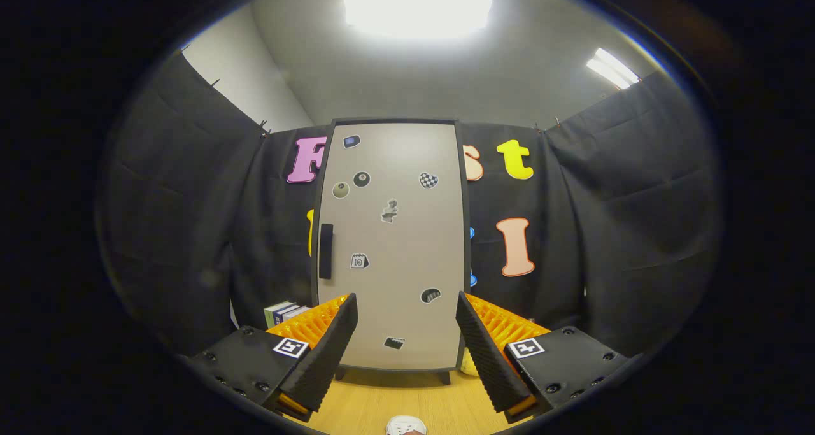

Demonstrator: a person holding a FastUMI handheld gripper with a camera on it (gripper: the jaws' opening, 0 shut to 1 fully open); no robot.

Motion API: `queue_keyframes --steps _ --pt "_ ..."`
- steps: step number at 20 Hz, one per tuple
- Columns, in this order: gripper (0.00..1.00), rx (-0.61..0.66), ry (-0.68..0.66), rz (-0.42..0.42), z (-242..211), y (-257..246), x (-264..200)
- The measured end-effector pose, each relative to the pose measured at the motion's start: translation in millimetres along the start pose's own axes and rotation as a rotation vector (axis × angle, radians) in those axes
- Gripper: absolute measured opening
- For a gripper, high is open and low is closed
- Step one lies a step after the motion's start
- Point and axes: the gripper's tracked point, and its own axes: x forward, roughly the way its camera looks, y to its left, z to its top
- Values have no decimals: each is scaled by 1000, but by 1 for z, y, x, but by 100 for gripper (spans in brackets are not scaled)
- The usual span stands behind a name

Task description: Open the shoe cabinet door, grab the shoes and put them into the shoe cabinet, then close the shoe cabinet door.

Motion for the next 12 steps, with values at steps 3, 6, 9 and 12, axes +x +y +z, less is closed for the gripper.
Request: queue_keyframes --steps 3,6,9,12 --pt "98 4 -28 36 13 24 37" --pt "98 15 -31 69 17 51 74" --pt "98 46 -35 104 23 75 109" --pt "98 58 -40 129 25 99 140"
